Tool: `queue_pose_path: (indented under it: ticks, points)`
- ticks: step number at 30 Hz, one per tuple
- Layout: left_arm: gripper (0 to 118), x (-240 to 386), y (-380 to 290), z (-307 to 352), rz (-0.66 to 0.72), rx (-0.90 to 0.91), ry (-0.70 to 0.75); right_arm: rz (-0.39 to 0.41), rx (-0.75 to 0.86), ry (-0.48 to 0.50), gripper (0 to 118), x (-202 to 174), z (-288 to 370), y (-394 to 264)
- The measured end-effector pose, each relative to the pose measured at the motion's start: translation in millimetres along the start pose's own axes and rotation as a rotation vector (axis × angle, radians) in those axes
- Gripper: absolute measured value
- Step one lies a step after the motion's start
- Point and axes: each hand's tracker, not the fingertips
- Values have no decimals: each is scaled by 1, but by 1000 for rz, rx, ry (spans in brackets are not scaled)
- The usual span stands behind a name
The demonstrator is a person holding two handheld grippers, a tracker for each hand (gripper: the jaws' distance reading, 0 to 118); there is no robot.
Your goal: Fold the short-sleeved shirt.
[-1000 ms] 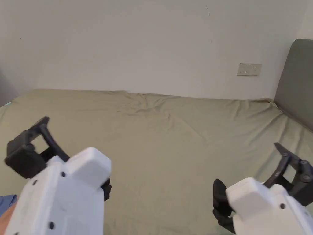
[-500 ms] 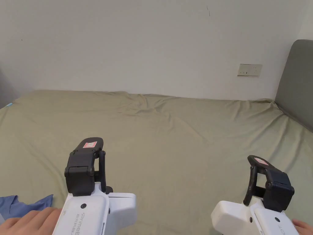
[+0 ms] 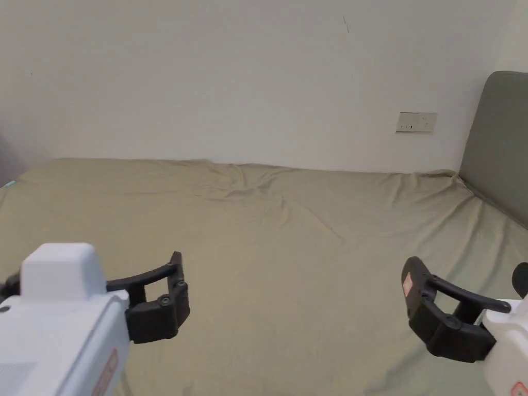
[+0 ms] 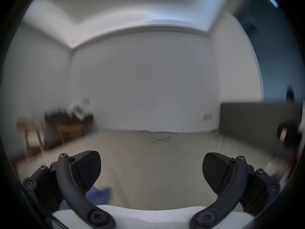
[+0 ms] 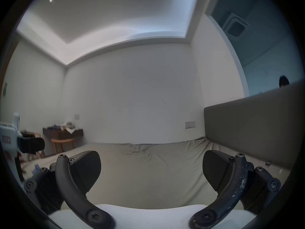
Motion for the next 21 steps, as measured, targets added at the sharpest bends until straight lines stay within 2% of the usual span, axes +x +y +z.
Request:
queue_pose_path:
  ticks: [2,4,6,8,10,12,17,21]
  points:
    - [118,-8,-10,4,201,1,-22,-45,-41,-22,118,-1,3,-4]
    - [118,-9,-19,3,233,7,-24,-10,-34,-98,118,-6,8,-12]
    - [118,-1,-20,0,121,-11,3,90,-51,-126,118,-12,9,-18]
    - [118,8,-18,0,-69,-45,44,178,-115,-123,118,-15,9,-18]
    - [118,16,-19,-1,-176,-25,107,215,-127,-139,118,-19,8,-21]
    - [118,21,-21,1,-228,9,135,216,-123,-146,118,-22,7,-22]
    - [118,22,-19,3,-224,1,83,167,-114,-124,118,-21,7,-21]
    - [118,27,-19,3,-226,6,71,181,-141,-143,118,-20,6,-21]
